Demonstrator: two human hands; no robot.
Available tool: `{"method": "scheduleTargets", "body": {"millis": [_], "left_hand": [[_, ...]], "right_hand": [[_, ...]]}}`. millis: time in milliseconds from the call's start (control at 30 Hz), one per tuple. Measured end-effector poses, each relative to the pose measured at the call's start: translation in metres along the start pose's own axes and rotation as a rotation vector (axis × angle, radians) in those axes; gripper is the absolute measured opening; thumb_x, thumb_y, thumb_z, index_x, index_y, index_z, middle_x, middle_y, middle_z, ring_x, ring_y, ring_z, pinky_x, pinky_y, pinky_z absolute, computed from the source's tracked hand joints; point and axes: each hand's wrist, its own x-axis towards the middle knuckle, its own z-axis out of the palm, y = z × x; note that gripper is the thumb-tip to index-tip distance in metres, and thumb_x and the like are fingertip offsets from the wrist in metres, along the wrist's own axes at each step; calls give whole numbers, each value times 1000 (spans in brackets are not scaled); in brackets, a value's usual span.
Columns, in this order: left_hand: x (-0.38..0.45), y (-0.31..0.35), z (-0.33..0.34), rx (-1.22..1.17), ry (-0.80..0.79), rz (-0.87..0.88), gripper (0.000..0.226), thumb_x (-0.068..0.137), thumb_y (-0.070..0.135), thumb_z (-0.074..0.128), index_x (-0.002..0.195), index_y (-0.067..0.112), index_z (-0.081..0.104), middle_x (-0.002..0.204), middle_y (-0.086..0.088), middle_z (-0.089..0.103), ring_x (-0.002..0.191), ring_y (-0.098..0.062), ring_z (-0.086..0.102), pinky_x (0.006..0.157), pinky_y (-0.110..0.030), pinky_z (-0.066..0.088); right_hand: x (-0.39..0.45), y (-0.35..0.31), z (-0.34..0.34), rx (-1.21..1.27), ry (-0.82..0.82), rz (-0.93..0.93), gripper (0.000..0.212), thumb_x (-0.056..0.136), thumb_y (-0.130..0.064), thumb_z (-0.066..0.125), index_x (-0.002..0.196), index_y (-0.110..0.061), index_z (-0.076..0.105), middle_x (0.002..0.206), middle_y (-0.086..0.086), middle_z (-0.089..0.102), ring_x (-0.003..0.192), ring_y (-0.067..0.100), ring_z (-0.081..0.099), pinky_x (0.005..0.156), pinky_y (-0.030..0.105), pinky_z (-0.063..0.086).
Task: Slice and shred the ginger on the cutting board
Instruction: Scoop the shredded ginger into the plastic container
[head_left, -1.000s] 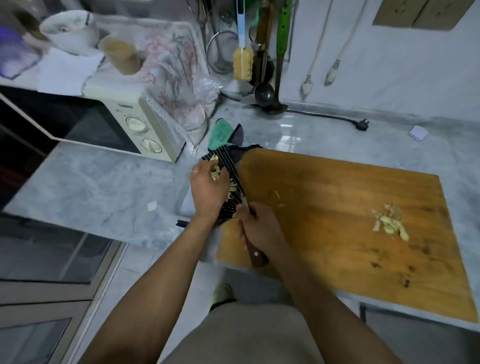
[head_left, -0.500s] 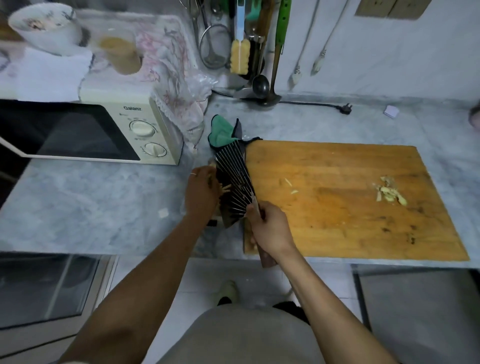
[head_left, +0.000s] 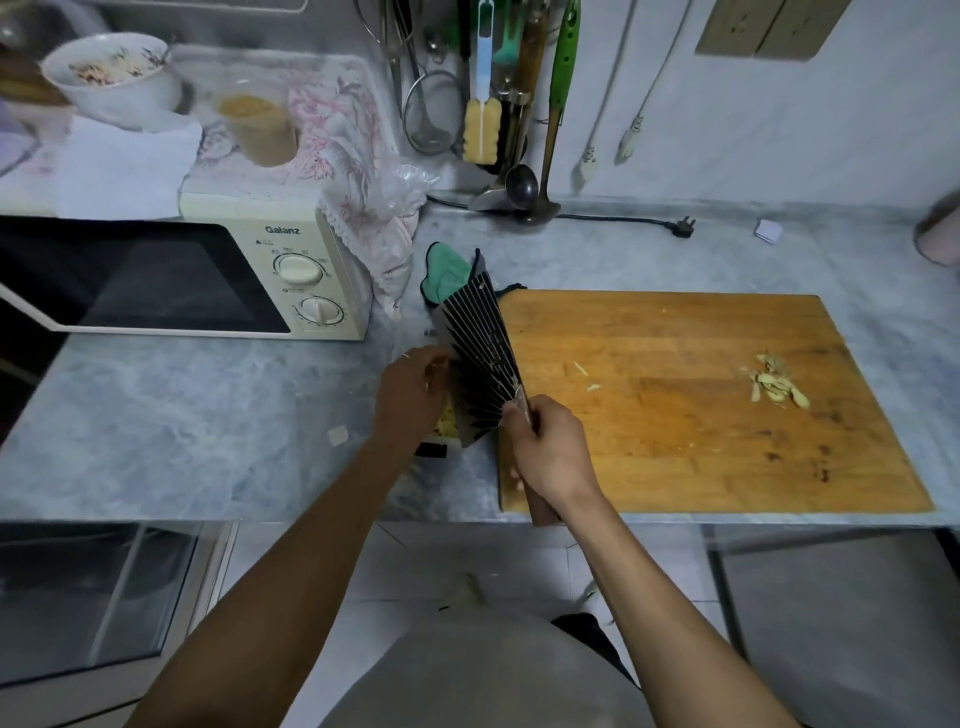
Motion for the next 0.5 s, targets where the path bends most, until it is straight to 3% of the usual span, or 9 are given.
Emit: {"method": "scheduleTargets", "body": {"millis": [67, 200, 267, 333, 433, 500], "left_hand": [[-3, -5, 0, 21, -75, -26, 30, 88, -7, 56, 107, 7, 75, 102, -14, 73, 93, -27, 69, 84, -24, 48], [-7, -12, -4, -19, -99, -103, 43, 79, -20, 49, 106, 2, 74, 103, -16, 73, 96, -31, 70, 89, -30, 52], [-10, -3, -6, -28, -64, -97, 48, 77, -22, 47, 111, 2, 72, 107, -17, 72, 99, -29, 68, 89, -19, 45], [-11, 10, -5, -29, -14, -58, 44, 81, -17, 49, 112, 3, 72, 108, -16, 71, 98, -28, 66, 86, -14, 41], [-13, 37, 10, -103, -6, 34, 31, 87, 1, 51, 109, 3, 72, 106, -15, 72, 94, -26, 67, 87, -28, 50], [-14, 55, 29, -167, -67, 56, 26, 92, 8, 52, 109, 4, 72, 104, -13, 72, 90, -18, 64, 84, -22, 48]], "right_hand": [[-1, 0, -1, 22, 2, 11, 32, 105, -29, 52, 88, -3, 58, 52, 2, 56, 41, 20, 59, 40, 34, 49], [-5, 5, -8, 56, 8, 34, 31, 106, -28, 51, 87, -4, 56, 45, -1, 53, 37, 17, 54, 38, 27, 44], [-8, 9, -17, 77, 24, 48, 32, 106, -30, 50, 85, -6, 56, 47, 1, 54, 36, 16, 53, 39, 26, 43], [-10, 13, -29, 92, 46, 45, 35, 106, -32, 49, 80, -10, 54, 49, 1, 55, 37, 16, 53, 40, 27, 45], [-12, 27, -53, 136, 110, 67, 38, 107, -33, 47, 78, -9, 53, 52, 1, 56, 38, 17, 51, 41, 29, 45], [-12, 42, -72, 171, 172, 106, 38, 108, -33, 46, 80, -7, 54, 53, 3, 56, 37, 18, 50, 40, 26, 43]]}}
